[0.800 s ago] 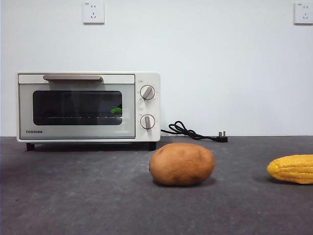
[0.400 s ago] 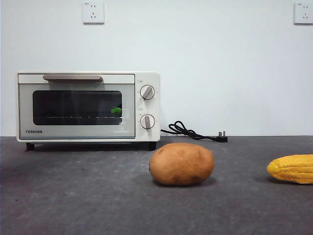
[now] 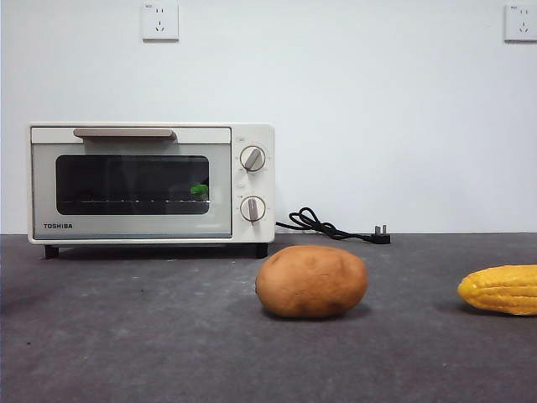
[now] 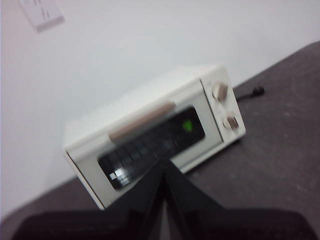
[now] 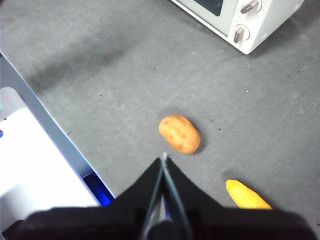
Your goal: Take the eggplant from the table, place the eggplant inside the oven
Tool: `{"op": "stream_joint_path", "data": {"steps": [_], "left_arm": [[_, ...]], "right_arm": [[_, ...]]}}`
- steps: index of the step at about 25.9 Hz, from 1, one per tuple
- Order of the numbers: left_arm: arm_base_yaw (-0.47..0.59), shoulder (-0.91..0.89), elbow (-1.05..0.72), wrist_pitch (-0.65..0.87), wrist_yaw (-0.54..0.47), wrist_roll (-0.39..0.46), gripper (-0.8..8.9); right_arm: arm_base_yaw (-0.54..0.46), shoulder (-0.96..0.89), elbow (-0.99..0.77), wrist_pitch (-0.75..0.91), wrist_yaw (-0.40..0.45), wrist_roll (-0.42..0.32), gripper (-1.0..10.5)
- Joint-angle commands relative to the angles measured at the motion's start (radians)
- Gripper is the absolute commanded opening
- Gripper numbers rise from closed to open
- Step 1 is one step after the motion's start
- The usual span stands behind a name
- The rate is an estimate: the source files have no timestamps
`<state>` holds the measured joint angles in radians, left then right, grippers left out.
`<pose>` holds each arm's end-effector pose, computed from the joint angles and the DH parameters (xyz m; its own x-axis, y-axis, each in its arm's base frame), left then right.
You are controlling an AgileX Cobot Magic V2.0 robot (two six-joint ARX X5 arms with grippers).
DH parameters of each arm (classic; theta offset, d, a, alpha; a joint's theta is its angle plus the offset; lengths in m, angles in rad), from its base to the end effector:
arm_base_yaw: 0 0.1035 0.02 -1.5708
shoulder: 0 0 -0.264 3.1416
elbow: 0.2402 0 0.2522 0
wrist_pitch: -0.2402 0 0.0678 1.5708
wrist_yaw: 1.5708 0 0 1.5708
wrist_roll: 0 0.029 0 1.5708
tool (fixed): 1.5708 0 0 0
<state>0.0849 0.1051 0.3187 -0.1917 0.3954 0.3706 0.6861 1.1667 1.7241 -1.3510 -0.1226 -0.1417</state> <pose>0.0793 -0.0045 0.2438 0.9520 -0.3056 0.0202 0.2768 0.8869 0.3700 0.1216 0.1042 0.4579 0.4611 0.5356 -0.7075 -0.7660 0.6427 -0.0127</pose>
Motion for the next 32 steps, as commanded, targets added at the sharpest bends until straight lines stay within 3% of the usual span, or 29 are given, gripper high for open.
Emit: {"op": "stream_joint_path", "data": {"steps": [1,8,13,21,32], "left_arm": [[0.004,-0.056,-0.086,0.014,-0.004,-0.071,-0.04],[0.005,-0.101,-0.237,0.036,-0.045,-0.205,-0.04],[0.003,-0.101,-0.312,0.056,-0.157,-0.323,-0.04],[0.004,-0.101,-0.311,0.025,-0.259,-0.389,-0.04],[0.006,-0.093,-0.311,0.034,-0.258,-0.405,-0.04]], "right_arm": [[0.0,0.002,0.001,-0.014,0.0,0.008,0.0],[0.0,0.002,0.001,-0.014,0.0,0.008,0.0],[0.0,0.002,0.001,-0.014,0.0,0.008,0.0],[0.0,0.002,0.001,-0.012,0.0,0.008,0.0],[0.0,0.002,0.001,-0.012,0.0,0.008,0.0]]}}
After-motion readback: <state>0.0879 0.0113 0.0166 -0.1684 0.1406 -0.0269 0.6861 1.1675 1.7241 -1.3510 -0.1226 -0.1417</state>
